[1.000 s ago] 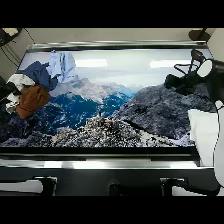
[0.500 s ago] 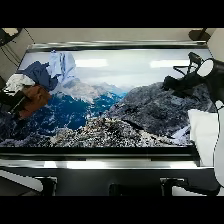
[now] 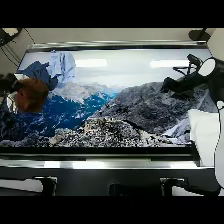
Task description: Fold the shirts.
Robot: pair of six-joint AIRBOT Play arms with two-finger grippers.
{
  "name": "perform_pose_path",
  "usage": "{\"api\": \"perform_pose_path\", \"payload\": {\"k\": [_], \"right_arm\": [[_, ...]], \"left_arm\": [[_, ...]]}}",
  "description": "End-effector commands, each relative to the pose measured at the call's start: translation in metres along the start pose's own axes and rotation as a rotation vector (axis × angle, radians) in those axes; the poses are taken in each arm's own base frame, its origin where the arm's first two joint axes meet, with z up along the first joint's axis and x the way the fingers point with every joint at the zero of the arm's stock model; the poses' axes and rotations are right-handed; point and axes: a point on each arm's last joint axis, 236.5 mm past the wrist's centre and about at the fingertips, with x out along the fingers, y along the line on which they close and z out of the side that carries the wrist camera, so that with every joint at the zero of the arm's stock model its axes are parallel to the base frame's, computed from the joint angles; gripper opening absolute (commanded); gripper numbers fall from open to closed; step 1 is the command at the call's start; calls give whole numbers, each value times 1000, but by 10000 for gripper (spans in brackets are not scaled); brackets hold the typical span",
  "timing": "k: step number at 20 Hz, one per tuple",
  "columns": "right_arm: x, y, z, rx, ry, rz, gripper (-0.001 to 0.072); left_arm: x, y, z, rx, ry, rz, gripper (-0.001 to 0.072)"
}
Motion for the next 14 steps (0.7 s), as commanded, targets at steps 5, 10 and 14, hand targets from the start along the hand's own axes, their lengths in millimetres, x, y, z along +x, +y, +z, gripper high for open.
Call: {"api": "perform_pose_path", "payload": {"k": [5,10,14], "right_arm": [[-76,9,-56,-45,82,5,599],[-130,12,-91,-81,69,6,599],[-151,12,-108,-96,62,5,599]], "left_arm": [[-175,-233,-81,529,-192,-311,30],[-148,-299,-196,757,44,-484,29],[-85,-303,-283,849,354,-510,29]]}}
